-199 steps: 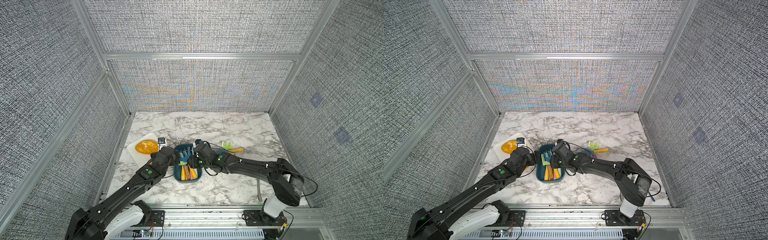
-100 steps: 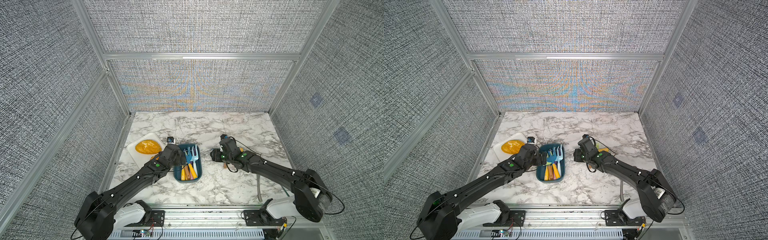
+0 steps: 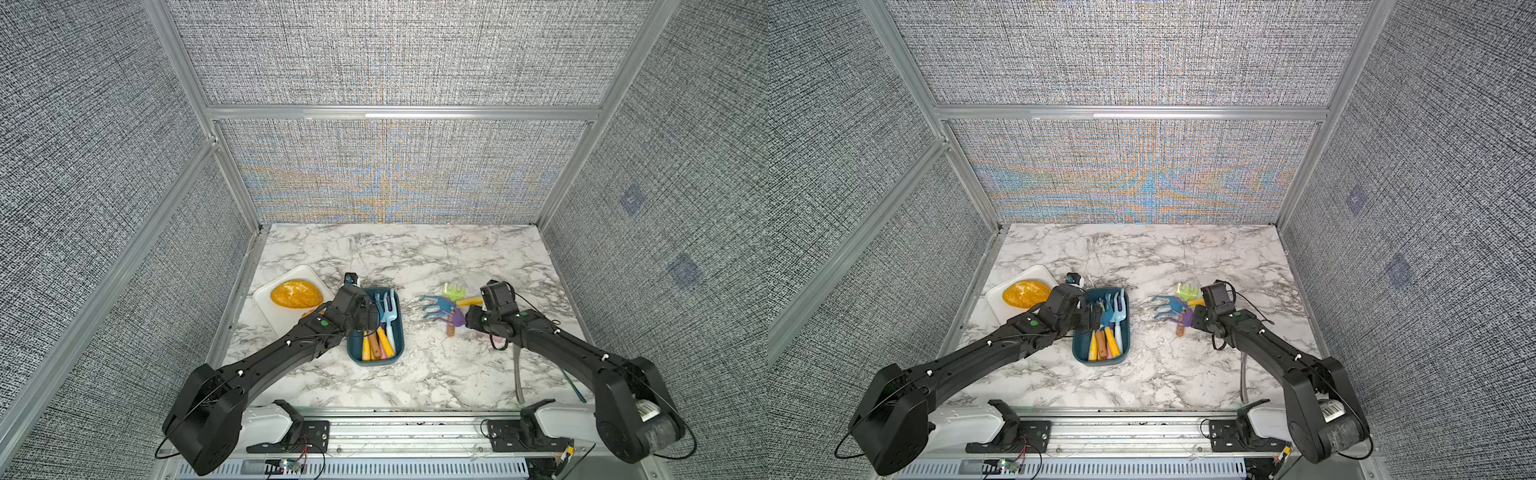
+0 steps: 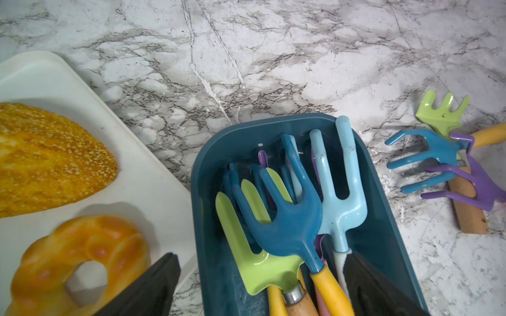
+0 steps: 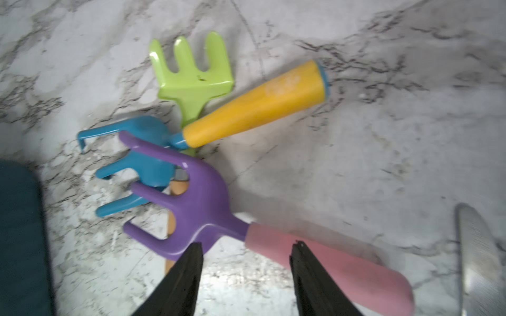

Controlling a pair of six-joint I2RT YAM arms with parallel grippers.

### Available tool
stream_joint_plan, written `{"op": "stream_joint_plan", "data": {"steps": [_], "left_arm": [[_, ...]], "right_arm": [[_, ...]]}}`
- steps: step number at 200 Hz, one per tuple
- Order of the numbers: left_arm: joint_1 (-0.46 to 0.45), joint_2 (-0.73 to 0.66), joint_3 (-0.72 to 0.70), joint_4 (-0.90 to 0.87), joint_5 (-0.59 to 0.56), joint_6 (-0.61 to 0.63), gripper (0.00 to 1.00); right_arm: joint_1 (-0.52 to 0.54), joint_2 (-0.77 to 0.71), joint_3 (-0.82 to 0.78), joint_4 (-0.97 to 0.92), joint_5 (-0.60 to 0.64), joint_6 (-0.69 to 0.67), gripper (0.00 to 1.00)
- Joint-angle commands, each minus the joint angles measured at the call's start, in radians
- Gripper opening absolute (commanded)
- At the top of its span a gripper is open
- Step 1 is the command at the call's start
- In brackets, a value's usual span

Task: Put the rake into the storage box
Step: Adjust the rake at the center of the board.

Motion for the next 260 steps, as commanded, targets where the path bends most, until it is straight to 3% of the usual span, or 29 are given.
{"op": "stream_joint_plan", "data": {"steps": [1,63,107,160,207,232,260], "left_arm": [[0.000,-0.003,0.002,0.021,-0.002,0.015,0.98],[-0.004,-0.007,0.002,0.021,-0.002,0.016,0.98],[-0.005,-0.012,0.001,0.022,-0.003,0.015,0.98],[-0.007,-0.021,-0.002,0.022,-0.008,0.013,0.98],[-0.008,-0.038,-0.008,0.020,-0.015,0.013,0.98],[-0.010,-0.041,-0.007,0.017,-0.017,0.013,0.98],[-0.010,-0.051,-0.009,0.012,-0.024,0.013,0.98]], "right_arm": [[-0.035,-0.004,-0.029,0.036,-0.052,-0.015,0.57],[-0.037,0.020,-0.095,0.092,-0.193,0.000,0.57],[0.078,-0.039,-0.128,0.054,-0.195,0.049,0.57],[0.264,-0.006,-0.114,0.020,-0.106,0.115,0.56],[0.340,0.081,-0.048,-0.061,0.072,0.132,0.43],[0.364,0.131,-0.015,-0.082,0.130,0.137,0.41],[0.379,0.143,0.009,-0.103,0.167,0.146,0.27]]}}
